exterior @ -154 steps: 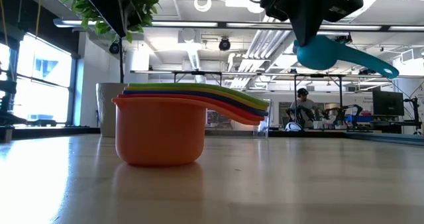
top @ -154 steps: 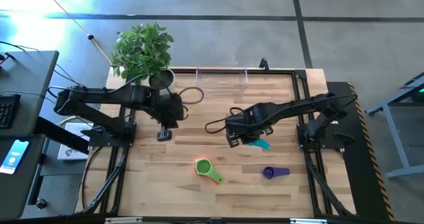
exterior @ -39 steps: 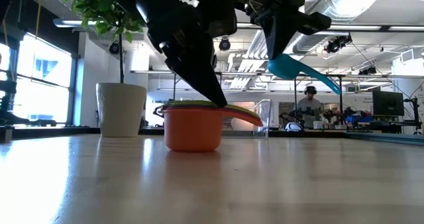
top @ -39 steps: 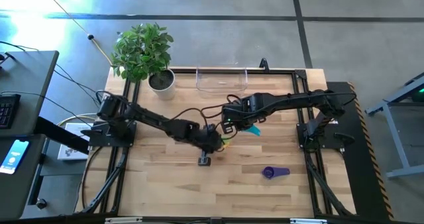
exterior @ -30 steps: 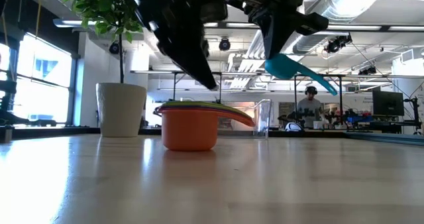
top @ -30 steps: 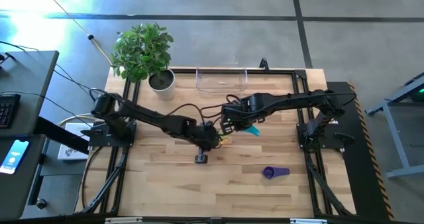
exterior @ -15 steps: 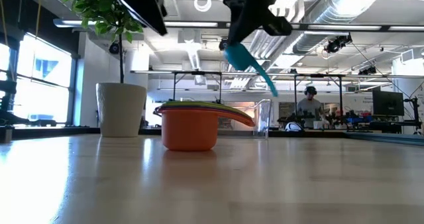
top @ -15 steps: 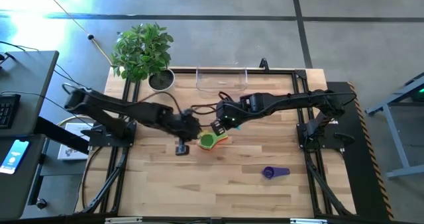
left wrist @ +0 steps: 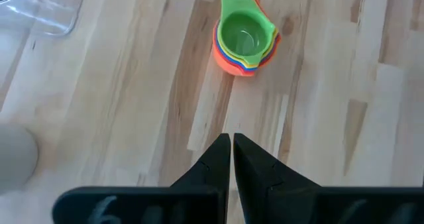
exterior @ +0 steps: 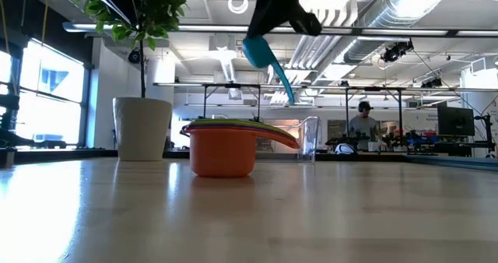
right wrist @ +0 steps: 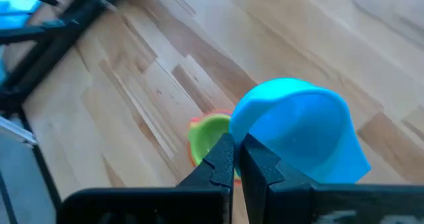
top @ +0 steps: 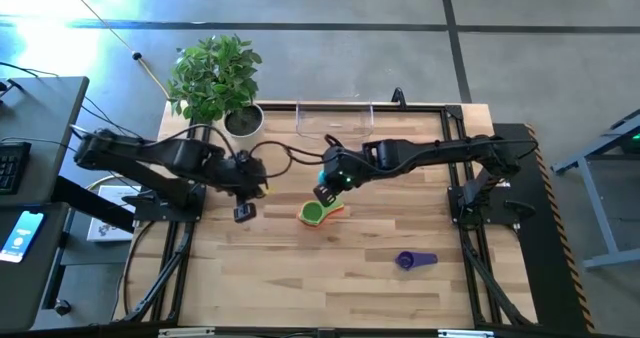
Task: Nest measuring cups in basket
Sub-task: Stack the light blue measuring cup on top of the green measuring cup
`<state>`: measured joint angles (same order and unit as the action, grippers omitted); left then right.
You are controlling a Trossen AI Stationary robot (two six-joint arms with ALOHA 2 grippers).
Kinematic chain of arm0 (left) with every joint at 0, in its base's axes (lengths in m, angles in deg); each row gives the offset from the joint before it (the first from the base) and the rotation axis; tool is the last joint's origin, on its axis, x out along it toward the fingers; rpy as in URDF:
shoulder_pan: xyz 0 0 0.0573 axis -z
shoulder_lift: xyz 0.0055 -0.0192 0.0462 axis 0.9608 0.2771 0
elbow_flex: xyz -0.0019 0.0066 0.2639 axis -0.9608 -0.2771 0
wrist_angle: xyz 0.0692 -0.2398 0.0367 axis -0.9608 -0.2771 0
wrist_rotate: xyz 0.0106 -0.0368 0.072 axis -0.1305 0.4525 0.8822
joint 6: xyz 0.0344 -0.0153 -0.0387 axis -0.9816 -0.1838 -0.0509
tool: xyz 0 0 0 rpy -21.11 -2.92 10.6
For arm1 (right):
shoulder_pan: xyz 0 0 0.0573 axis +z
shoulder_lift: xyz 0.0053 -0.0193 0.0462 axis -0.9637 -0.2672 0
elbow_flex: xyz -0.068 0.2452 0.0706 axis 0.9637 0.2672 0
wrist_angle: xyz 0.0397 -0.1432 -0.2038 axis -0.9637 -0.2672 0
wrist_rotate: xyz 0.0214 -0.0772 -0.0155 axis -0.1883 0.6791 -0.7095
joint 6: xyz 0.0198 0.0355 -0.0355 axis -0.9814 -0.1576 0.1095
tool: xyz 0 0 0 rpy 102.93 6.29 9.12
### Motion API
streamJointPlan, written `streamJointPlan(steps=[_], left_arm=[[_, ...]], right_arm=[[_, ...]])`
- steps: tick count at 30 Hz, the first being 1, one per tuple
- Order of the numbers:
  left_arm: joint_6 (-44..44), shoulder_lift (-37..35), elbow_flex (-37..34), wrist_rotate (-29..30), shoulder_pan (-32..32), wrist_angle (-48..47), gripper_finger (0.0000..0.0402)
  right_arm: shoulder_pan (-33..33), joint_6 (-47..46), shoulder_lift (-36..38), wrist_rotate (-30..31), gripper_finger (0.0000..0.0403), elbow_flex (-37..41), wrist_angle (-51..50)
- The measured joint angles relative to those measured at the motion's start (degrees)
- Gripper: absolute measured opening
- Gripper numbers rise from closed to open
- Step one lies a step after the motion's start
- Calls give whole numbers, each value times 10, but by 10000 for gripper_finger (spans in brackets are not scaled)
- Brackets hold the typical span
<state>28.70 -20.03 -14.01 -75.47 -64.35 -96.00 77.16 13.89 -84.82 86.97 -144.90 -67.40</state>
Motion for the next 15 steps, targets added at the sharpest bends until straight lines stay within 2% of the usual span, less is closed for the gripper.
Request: streamJointPlan(steps=[6, 12, 15], left_arm=[[6, -38, 0, 7, -3, -16, 10], [36, -68, 0, 65, -15, -65, 10], [45, -77, 0, 79, -21, -88, 10]], right_arm=[[0, 44, -52, 9, 0, -117, -61], [3, 38, -162, -3, 0, -288, -236], [11, 30, -212, -5, 0, -361, -289]])
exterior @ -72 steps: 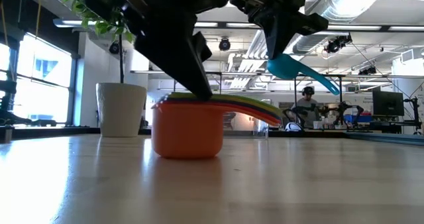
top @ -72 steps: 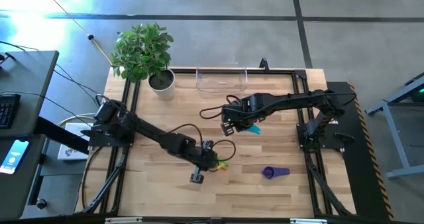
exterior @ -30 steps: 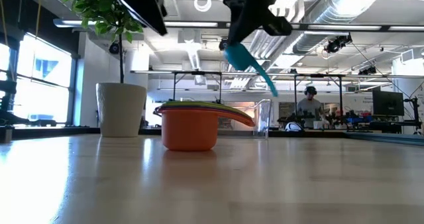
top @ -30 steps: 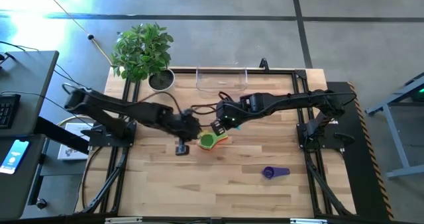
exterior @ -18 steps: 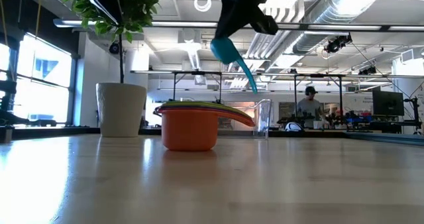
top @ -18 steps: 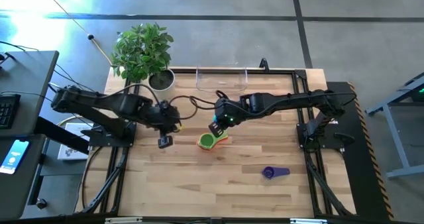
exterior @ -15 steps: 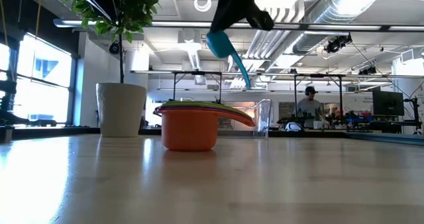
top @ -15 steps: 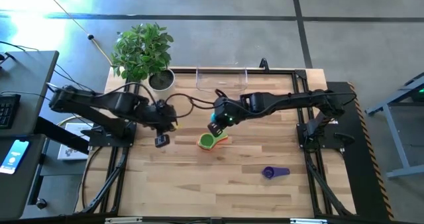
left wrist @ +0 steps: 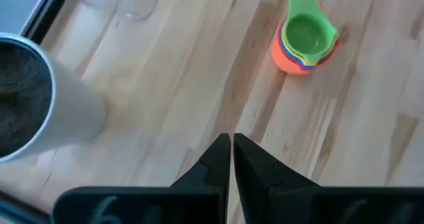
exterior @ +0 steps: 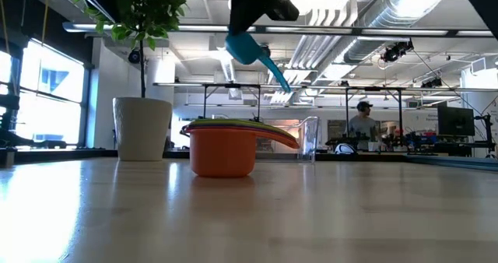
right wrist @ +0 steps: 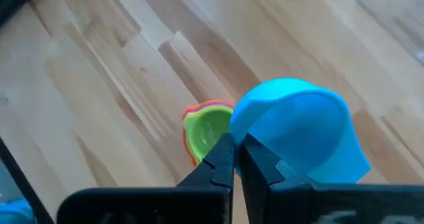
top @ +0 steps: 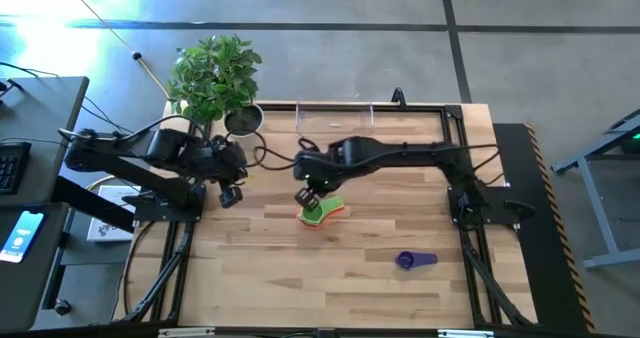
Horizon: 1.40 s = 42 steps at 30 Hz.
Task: Nest measuring cups in basket
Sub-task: Stack the light blue measuring cup on top of the green measuring cup
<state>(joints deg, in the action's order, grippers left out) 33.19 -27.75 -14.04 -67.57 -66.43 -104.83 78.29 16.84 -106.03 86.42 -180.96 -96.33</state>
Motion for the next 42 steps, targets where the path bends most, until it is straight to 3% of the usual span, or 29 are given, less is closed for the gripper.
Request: streamJointPlan(steps=[4, 8, 18, 29, 42], left_arm=[[8, -10, 0, 0, 0, -27, 10], [22, -16, 0, -7, 0, -68, 10], [51, -23, 0, -13, 0, -159, 10], [50, -23, 0, -22, 0, -159, 10], [50, -23, 0, -22, 0, -158, 10]], right_arm=[[10, -6, -55, -19, 0, -64, -33], [18, -20, -60, -61, 0, -31, 2], [35, -31, -69, -35, 0, -24, -5], [34, -6, -69, -30, 0, 23, 24], [26, 58, -75, -57, 0, 22, 47]])
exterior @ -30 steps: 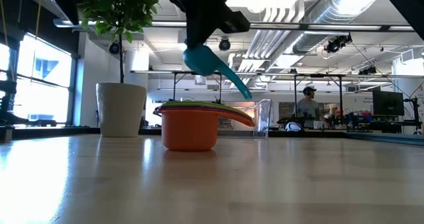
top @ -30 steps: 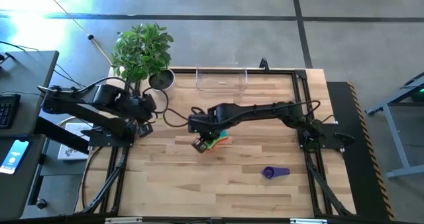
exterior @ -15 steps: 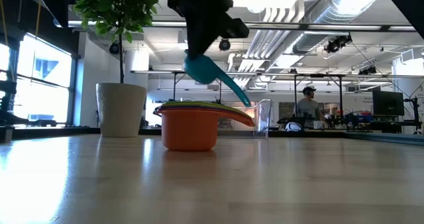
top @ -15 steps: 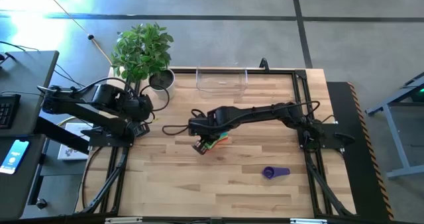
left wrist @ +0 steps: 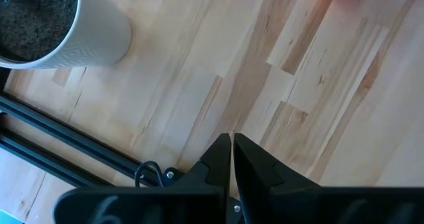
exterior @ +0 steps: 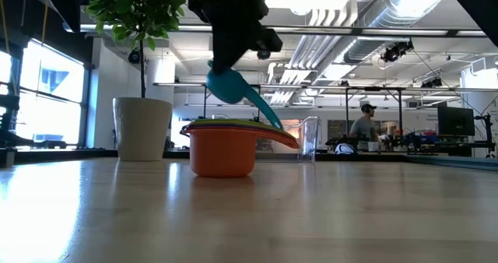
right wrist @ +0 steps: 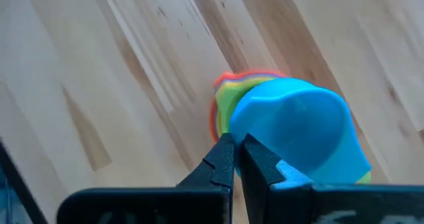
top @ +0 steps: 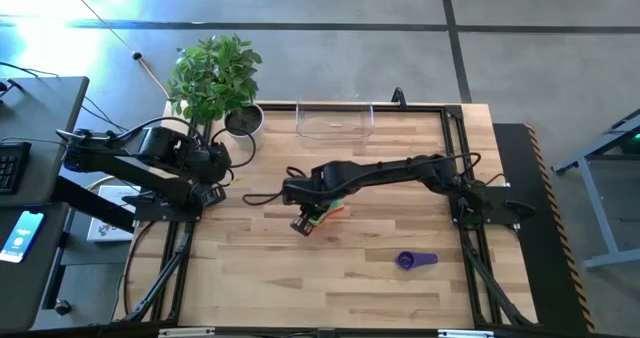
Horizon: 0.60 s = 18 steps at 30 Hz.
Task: Nest measuring cups in basket
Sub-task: Stack the light blue measuring cup on top of the green measuring cup
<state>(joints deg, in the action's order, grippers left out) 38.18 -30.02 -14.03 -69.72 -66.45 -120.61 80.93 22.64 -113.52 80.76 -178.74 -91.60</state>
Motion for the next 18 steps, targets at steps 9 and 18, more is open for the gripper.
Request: streamJointPlan(steps=[9, 18], left_arm=[[0, 0, 0, 0, 0, 2, 10], [0, 0, 0, 2, 0, 2, 10]], right_arm=[[-1, 3, -34, -19, 0, 0, -13], [-1, 3, -34, -21, 0, -6, -3]])
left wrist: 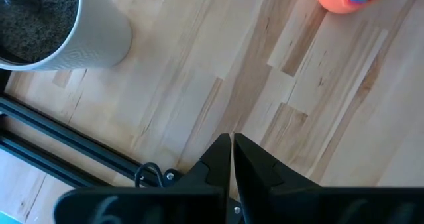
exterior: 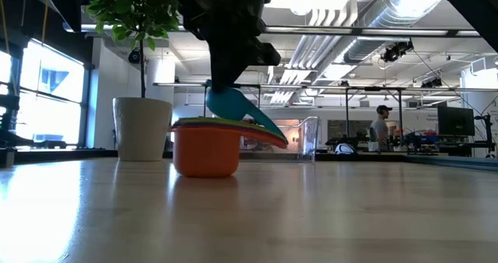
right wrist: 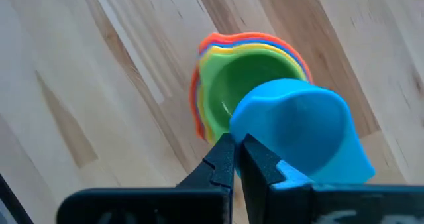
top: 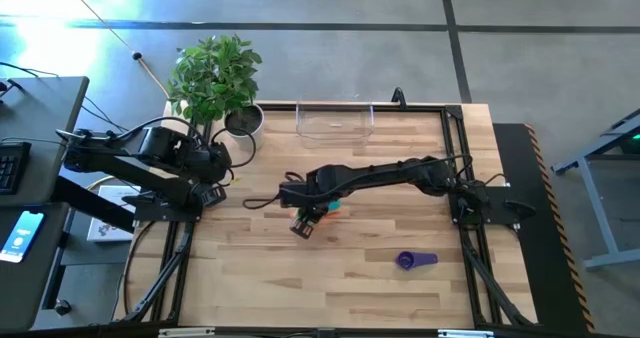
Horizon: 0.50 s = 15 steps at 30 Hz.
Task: Nest measuring cups in basket
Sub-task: Stack the light blue measuring cup on top of the green measuring cup
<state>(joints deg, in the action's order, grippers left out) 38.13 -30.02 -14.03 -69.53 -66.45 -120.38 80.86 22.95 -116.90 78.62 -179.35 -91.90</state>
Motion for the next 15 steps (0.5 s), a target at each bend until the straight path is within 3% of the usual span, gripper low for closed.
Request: streamJointPlan(steps=[15], left_arm=[[-9, 0, 0, 0, 0, 2, 10]], right_arm=[[0, -4, 0, 0, 58, 0, 28]])
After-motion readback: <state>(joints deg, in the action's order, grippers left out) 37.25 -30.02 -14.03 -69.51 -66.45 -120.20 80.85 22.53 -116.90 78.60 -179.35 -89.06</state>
